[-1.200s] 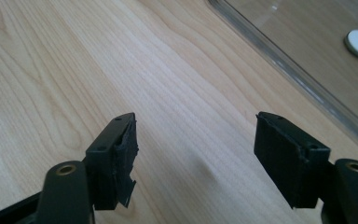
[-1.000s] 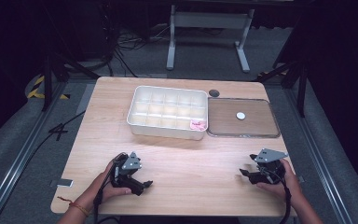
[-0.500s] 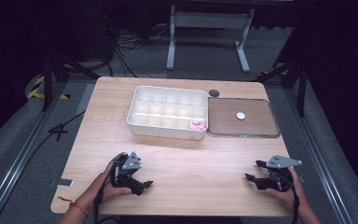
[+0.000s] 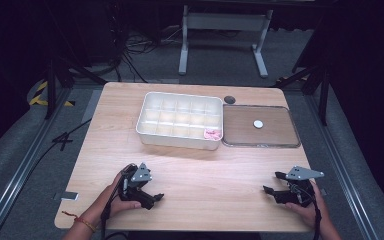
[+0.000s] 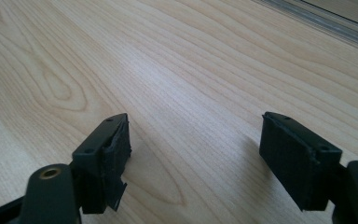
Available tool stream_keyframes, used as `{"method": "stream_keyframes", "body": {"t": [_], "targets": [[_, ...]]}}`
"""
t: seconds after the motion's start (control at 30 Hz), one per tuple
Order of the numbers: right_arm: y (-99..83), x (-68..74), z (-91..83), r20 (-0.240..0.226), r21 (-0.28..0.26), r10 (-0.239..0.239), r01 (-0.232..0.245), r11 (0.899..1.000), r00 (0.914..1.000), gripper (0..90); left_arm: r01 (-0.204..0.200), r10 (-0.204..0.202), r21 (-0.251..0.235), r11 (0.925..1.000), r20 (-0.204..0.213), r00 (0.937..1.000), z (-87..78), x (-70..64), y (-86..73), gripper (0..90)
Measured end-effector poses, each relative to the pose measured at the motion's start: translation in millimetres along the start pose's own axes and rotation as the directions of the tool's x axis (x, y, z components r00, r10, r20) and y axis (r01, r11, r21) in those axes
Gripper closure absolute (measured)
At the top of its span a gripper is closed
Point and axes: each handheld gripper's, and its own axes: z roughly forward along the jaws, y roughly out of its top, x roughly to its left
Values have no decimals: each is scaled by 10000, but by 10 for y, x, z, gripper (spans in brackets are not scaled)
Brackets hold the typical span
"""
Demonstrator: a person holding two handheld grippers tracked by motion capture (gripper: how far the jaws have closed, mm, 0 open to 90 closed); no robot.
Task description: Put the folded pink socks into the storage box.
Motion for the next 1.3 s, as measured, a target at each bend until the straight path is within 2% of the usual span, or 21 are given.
{"method": "stream_keyframes", "body": {"t": [1.3], "targets": [[-1,-5,2,115,36,50,-50,10000,9999,227,54,-54,15,10000,20,10000,6,2,3,26]]}}
